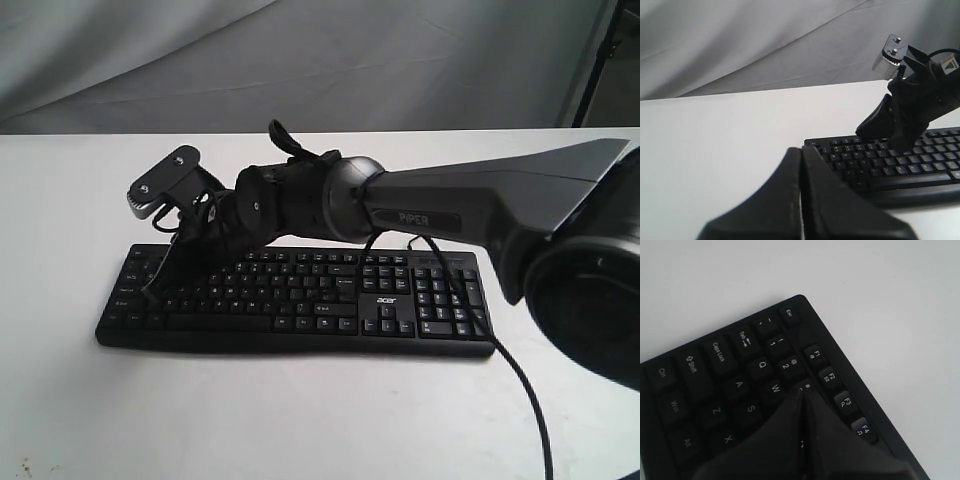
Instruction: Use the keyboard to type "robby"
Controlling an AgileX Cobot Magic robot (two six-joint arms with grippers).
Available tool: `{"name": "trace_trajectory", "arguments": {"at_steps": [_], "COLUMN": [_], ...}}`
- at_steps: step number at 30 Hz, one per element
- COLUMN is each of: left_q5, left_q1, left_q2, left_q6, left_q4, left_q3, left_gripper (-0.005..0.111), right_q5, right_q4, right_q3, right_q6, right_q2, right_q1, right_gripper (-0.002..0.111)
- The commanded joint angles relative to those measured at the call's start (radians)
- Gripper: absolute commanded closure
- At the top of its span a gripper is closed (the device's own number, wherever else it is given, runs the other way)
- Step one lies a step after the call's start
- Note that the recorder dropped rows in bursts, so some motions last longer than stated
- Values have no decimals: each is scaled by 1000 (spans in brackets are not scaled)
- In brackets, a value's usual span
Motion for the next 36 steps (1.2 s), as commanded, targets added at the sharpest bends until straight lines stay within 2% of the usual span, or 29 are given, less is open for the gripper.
{"name": "trace_trajectory", "arguments": {"at_steps": [1, 36], "left_q5": [-7, -7], "left_q1": [-6, -6], "left_q2": [-3, -3], "left_q6": [-3, -3], "left_q4": [5, 5], "left_q3": [4, 4], "left_gripper": [107, 107], "right_q5": [5, -9], "right_q4": [-8, -25], "right_q3": [-12, -12], "right_q6": [-8, -8], "right_q2": [15, 45], "right_q1": [-2, -13], "right_gripper": [108, 108]}}
